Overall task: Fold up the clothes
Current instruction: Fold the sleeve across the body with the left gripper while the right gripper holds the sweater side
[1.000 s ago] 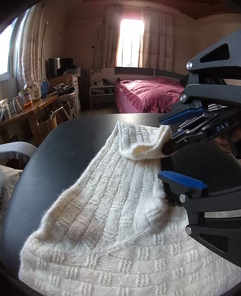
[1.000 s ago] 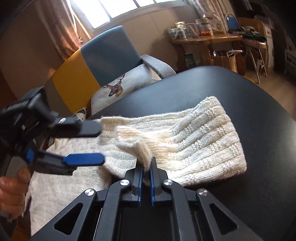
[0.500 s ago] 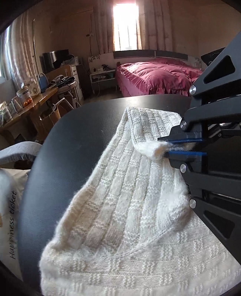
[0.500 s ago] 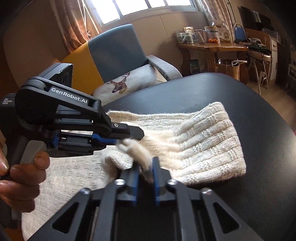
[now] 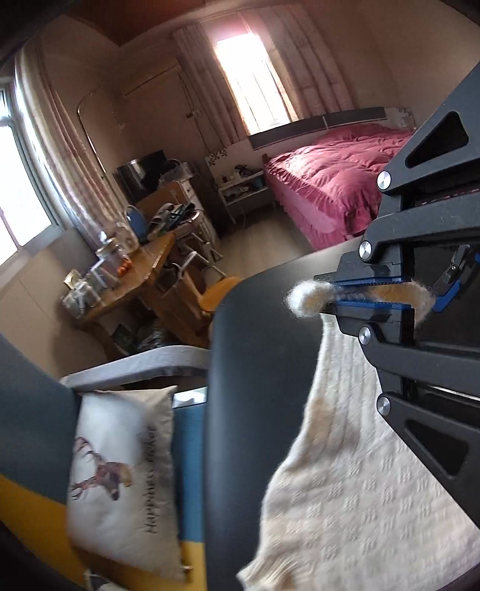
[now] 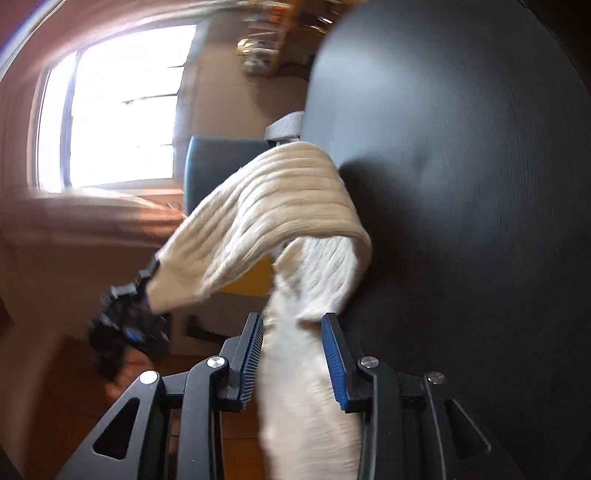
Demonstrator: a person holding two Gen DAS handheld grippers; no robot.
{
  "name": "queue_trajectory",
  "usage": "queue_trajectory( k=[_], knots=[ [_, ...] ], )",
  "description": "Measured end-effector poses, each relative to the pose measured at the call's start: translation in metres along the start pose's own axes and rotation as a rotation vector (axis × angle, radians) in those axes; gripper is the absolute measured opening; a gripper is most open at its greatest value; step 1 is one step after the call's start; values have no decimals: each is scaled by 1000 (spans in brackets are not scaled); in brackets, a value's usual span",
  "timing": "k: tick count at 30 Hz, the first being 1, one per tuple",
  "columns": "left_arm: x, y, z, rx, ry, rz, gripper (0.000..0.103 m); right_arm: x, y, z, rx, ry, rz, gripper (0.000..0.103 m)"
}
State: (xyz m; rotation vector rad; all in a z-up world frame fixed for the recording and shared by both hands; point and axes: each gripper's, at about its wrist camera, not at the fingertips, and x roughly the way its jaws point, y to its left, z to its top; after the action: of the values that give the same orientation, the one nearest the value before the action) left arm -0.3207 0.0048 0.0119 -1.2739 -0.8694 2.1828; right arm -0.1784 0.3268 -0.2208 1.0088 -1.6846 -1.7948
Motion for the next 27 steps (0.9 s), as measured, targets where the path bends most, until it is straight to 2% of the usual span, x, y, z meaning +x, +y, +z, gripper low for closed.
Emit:
queue_trajectory(
  k=[6, 8, 10, 20, 24, 27],
  knots=[
    [-55, 14, 19, 11, -86, 7, 6, 24, -8, -8, 160, -36, 87, 59],
    [-71, 19, 22, 6, -111, -1, 6, 35, -12, -13, 229, -54, 119, 76],
    [-85, 22, 23, 8, -134, -9, 6, 48, -15, -19, 303, -70, 152, 85],
    [-148, 27, 25, 30, -204, -81, 7, 110, -12, -38, 469, -122, 269, 86],
    [-173, 36, 19, 30, -230, -89, 7, 131, -11, -35, 482, -145, 260, 86],
    [-193, 54, 14, 14, -253, -92, 7, 133, -9, -32, 455, -150, 222, 86]
  ],
)
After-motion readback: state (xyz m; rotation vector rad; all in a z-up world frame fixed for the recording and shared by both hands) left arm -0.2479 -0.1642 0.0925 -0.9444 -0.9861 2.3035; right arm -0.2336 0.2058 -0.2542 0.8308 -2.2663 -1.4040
